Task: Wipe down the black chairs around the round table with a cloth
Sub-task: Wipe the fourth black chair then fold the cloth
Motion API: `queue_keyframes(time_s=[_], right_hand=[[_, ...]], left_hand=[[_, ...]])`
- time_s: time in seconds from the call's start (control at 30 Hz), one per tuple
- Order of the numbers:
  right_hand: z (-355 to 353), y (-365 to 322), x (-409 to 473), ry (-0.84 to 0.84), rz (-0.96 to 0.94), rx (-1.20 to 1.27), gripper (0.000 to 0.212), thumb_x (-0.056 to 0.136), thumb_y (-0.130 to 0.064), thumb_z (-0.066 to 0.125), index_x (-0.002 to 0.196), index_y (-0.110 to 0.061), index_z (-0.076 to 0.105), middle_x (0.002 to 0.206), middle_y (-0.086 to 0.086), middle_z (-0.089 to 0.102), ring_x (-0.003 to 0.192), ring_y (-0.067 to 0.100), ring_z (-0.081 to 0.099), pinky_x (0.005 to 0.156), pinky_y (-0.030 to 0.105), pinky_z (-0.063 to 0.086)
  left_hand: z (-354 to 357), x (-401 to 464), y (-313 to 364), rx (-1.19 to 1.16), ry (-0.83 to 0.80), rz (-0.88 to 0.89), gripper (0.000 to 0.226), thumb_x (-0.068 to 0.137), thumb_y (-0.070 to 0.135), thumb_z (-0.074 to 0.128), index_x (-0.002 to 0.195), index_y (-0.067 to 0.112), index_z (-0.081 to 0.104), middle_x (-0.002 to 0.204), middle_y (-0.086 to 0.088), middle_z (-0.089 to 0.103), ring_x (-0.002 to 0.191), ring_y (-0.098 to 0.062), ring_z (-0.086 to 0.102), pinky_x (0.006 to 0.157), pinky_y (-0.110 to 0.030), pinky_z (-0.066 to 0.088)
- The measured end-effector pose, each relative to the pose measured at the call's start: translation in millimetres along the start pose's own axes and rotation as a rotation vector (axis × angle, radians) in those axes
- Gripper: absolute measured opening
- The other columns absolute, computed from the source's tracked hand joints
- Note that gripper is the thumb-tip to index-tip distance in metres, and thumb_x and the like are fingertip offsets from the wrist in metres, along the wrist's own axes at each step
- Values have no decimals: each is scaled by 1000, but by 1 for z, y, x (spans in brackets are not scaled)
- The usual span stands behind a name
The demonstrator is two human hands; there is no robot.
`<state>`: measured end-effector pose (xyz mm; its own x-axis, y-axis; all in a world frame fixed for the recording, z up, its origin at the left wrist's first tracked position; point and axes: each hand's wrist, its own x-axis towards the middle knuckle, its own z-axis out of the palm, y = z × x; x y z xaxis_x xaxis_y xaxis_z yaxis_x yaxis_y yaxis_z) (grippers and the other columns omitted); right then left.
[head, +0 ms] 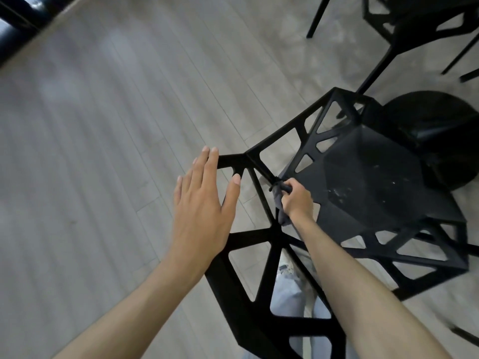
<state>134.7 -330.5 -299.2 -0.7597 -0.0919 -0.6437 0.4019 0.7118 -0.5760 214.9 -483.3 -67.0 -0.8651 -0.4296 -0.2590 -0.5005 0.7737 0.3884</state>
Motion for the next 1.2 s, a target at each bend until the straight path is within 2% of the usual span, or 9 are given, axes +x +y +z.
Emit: queue_keyframes(time_s=[0.13,0.23,0.33,0.43,0.6,0.67,0.83,1.03,1.2], right_hand=[[-28,17,-36,-172,-36,-26,19,91,-10,61,86,-27,67,86,-6,69,89,20,66,73,29,46],[-46,35,-80,-268,-80,-107,17,86,-20,66,90,-36,70,90,-12,72,88,16,67,79,35,54],[-57,61,-102,-268,-35,-280,19,89,-23,65,99,-39,70,95,-9,73,91,21,67,74,34,52],[-71,89,-103,-281,64,-493,18,92,-22,66,94,-40,66,93,-4,69,101,26,68,76,33,52],[-60,88,-106,-191,51,-390,14,90,-26,71,100,-36,71,93,-4,74,100,26,69,78,34,54],[-54,79,-106,-127,2,-231,17,89,-27,72,104,-36,72,95,-9,74,97,22,68,80,35,54],[-35,45,-105,-75,-331,-174,22,93,-29,67,113,-38,70,98,-16,63,95,10,54,80,33,48],[-54,99,-76,-185,-65,-507,27,94,-23,67,114,-40,72,114,-6,71,109,25,64,85,37,53],[-53,93,-76,-207,-89,-429,23,94,-24,68,113,-37,72,105,-6,75,103,22,67,82,33,50]], left_hand=[[-2,1,2,-12,-15,-15,66,109,56,31,167,27,17,174,9,15,160,-11,12,131,-45,12],[-4,-1,5,-6,-22,-13,66,109,56,32,167,26,19,174,7,16,160,-13,13,131,-47,14],[-5,0,6,-8,-23,-15,66,109,55,33,167,26,19,174,7,16,160,-14,13,131,-47,14],[-5,-1,6,3,-17,-9,66,109,55,32,166,25,20,174,6,17,160,-16,15,131,-48,15],[-4,0,3,-9,-2,-4,65,110,56,33,166,25,20,173,5,19,160,-17,16,130,-48,17],[-3,-1,3,-8,-1,-5,65,110,56,33,166,26,19,173,6,18,160,-16,16,130,-48,16],[-3,-1,4,-12,5,-1,65,110,54,33,166,25,19,173,6,19,160,-15,15,131,-46,16],[-3,-1,5,-13,2,-1,66,110,57,33,166,27,18,174,7,17,160,-14,15,131,-46,15],[-3,0,3,-5,6,-4,66,109,57,32,166,27,18,173,6,19,160,-16,16,130,-49,16]])
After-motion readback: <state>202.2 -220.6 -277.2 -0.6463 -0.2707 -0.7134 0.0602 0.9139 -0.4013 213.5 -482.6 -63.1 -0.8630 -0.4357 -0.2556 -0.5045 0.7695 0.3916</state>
